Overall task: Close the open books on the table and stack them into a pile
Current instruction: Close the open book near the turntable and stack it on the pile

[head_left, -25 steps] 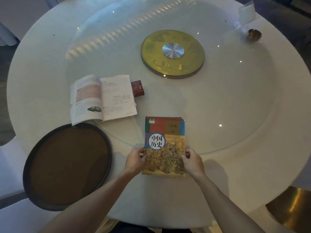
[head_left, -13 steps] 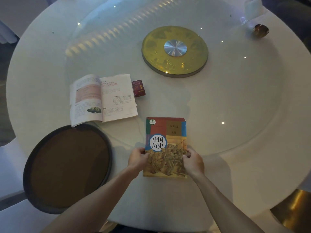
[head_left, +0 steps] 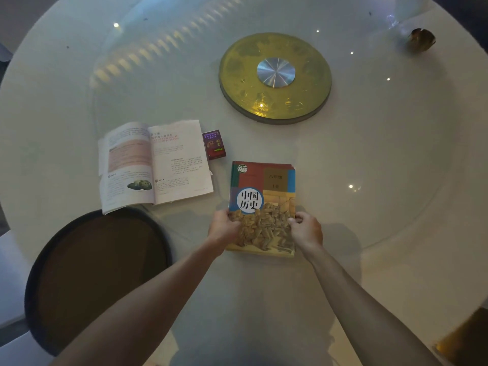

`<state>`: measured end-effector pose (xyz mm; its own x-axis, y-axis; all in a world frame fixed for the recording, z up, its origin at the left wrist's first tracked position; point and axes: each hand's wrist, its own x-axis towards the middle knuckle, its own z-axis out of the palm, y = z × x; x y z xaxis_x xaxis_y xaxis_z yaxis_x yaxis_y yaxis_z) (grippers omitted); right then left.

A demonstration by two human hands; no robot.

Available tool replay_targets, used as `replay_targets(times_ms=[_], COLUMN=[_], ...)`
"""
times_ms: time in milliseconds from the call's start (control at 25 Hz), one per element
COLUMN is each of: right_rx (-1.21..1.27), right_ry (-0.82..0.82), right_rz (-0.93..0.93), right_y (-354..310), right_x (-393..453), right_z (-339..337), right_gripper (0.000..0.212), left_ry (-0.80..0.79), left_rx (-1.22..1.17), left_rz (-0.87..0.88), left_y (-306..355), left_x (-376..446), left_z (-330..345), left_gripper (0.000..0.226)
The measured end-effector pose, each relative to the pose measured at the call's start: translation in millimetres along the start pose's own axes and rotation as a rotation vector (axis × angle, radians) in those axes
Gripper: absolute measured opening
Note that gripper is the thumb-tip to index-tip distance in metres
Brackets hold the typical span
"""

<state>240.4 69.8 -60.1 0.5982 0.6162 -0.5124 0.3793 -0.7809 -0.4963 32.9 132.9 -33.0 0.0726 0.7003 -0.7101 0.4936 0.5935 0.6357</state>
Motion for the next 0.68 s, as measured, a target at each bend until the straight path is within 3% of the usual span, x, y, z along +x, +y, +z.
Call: replay_targets(times_ms=[320,480,680], right_rx=[0.081,0.02,-0.076], right_ry=[-0.008,0.033,0.192], right_rz=[0.016,0.006,-0.269], right_y=[-19.7,-29.5,-99.1], right_x=[22.1,21.1,5.5], right_z=[-3.9,-1.7,15.2], right_gripper=[0.025,0.034,0.041], left_ry=[-0.015,-0.044,0.201], left_rx=[-0.031,-0.072,-0.083], left_rz=[0.058,0.077,0.128], left_y=[5.5,9.9,9.0], left_x=[27.0,22.2,27.3], left_z=[-7.2,-19.5,-79.4], left_gripper=[0.054,0.035,0.04])
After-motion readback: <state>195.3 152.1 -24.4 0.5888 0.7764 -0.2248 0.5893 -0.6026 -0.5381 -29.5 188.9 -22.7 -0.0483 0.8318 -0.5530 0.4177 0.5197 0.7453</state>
